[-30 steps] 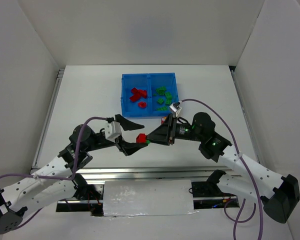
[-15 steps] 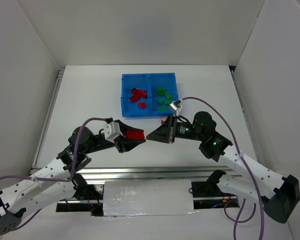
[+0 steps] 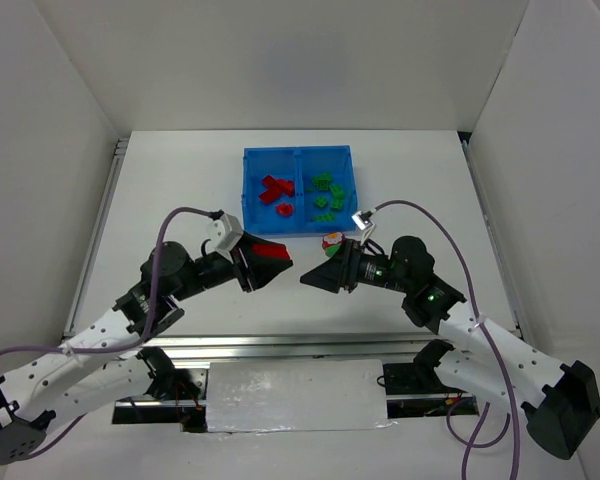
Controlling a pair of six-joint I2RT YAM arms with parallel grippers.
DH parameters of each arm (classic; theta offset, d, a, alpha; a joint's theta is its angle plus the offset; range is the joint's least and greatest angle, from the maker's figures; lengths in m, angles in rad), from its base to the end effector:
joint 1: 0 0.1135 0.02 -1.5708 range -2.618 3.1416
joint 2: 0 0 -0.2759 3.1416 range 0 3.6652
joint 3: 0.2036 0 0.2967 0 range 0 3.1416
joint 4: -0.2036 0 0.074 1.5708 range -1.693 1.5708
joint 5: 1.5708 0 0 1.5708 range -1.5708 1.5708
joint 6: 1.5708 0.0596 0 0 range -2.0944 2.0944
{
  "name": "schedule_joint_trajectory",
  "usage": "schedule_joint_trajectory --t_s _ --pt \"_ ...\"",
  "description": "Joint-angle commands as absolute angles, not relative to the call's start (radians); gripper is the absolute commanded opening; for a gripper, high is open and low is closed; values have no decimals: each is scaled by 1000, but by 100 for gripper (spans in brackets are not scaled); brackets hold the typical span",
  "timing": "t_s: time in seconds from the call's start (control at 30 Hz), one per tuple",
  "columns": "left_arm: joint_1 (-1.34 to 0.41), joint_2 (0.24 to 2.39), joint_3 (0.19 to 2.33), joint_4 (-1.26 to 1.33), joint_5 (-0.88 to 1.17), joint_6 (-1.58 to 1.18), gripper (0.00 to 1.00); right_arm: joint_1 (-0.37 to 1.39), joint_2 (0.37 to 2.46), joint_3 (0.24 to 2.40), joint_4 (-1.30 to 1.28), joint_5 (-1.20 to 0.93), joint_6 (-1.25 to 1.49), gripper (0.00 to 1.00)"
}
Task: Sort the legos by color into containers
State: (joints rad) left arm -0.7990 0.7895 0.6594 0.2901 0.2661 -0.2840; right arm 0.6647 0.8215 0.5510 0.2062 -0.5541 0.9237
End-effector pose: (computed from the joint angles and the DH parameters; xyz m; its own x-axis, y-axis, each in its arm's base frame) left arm 0.1641 -0.1911 0.3521 -0.1378 -0.2460 -0.9594 0.8687 0.4353 -0.2364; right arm 0.1794 0.1805 0.2877 -0.7787 0.2517 -0.5746 -0.5250 0.2399 0.8166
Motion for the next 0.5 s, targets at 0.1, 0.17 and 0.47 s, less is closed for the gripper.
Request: schedule_joint_trajectory --t_s 0.1,0.17,0.47 --pt "-804 720 717 310 498 -285 0 663 847 637 215 -633 923 85" --pt "-805 680 658 379 575 -267 0 667 862 577 415 -731 1139 88" --pt "-805 710 658 457 695 -221 0 774 899 557 706 -684 1428 91"
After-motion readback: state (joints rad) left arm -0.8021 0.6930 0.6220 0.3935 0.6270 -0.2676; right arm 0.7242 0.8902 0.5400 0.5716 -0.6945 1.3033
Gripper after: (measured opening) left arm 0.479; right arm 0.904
